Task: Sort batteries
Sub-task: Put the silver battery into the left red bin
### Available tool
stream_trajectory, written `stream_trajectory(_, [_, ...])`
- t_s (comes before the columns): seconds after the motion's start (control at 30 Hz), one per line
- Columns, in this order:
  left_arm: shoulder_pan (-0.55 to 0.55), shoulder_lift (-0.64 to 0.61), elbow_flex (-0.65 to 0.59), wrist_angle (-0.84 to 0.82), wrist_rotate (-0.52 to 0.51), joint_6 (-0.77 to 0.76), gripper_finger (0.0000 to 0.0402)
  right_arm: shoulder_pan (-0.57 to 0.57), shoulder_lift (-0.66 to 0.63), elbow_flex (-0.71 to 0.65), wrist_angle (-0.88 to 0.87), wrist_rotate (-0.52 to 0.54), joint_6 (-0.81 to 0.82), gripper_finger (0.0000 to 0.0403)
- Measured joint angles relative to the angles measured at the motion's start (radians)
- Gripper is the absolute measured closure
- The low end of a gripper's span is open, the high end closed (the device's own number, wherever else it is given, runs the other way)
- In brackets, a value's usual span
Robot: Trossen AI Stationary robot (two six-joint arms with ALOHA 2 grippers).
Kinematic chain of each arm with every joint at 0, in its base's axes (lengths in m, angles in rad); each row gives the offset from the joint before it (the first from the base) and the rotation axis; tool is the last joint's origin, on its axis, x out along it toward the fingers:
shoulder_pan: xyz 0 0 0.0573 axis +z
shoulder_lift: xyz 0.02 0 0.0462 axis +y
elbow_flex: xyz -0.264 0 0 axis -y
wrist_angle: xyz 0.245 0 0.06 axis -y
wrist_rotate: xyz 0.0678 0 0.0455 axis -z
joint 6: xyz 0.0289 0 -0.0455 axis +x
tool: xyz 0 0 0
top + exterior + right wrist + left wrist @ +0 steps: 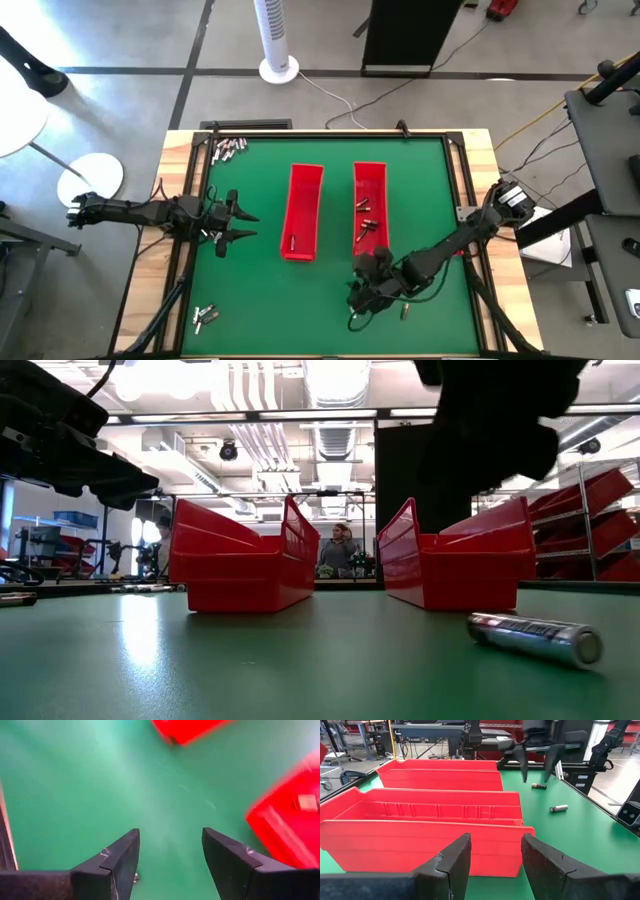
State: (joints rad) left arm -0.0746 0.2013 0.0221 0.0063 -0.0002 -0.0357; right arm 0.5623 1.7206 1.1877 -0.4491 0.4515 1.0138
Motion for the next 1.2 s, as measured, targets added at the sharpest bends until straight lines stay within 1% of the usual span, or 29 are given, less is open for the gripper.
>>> stream_trajectory(0.17, [0.000,0.000,0.000,0.000,0.000,0.000,0.0247,0.008,0.000,-0.022,0.189,0.020,-0.423,0.0199])
stream_trajectory(0.27, [0.000,0.000,0.000,0.000,0.000,0.000,0.0247,0.006,0.000,-0.023,0.246,0.022,-0.576,0.0206])
stream_trajectory(0.33, [0.000,0.000,0.000,0.000,0.000,0.000,0.0247,0.007,0.000,-0.024,0.262,0.022,-0.632,0.0211])
stream_trajectory(0.43, [0.000,0.000,0.000,0.010,0.000,0.000,0.0247,0.014,0.000,-0.024,0.267,0.021,-0.668,0.0220])
stream_trajectory(0.57, [0.000,0.000,0.000,0.110,0.000,-0.023,0.0247,0.013,0.000,-0.024,0.267,0.021,-0.710,0.0231])
stream_trajectory(0.63, [0.000,0.000,0.000,0.198,0.010,-0.116,0.0247,0.012,0.000,-0.024,0.267,0.021,-0.732,0.0236])
stream_trajectory(0.77, [0.000,0.001,0.000,0.388,0.024,-0.396,0.0247,0.009,0.000,-0.024,0.267,0.021,-0.763,0.0244])
stream_trajectory(0.8, [0.000,0.001,0.000,0.409,0.061,-0.430,0.0247,0.009,0.000,-0.024,0.267,0.021,-0.763,0.0246])
stream_trajectory(0.9, [-0.018,0.014,0.000,0.472,0.249,-0.479,0.0247,0.009,0.000,-0.024,0.263,0.021,-0.763,0.0252])
stream_trajectory(0.97, [-0.063,0.035,0.000,0.550,0.275,-0.522,0.0247,0.009,0.000,-0.024,0.251,0.021,-0.762,0.0256])
stream_trajectory(1.0, [-0.095,0.050,0.000,0.588,0.267,-0.523,0.0247,0.009,0.000,-0.024,0.242,0.021,-0.753,0.0258])
stream_trajectory(1.1, [-0.203,0.105,0.000,0.667,0.190,-0.495,0.0247,0.009,-0.001,-0.024,0.200,0.019,-0.705,0.0263])
stream_trajectory(1.2, [-0.334,0.176,0.000,0.683,0.063,-0.463,0.0247,0.009,-0.001,-0.024,0.145,0.017,-0.638,0.0268])
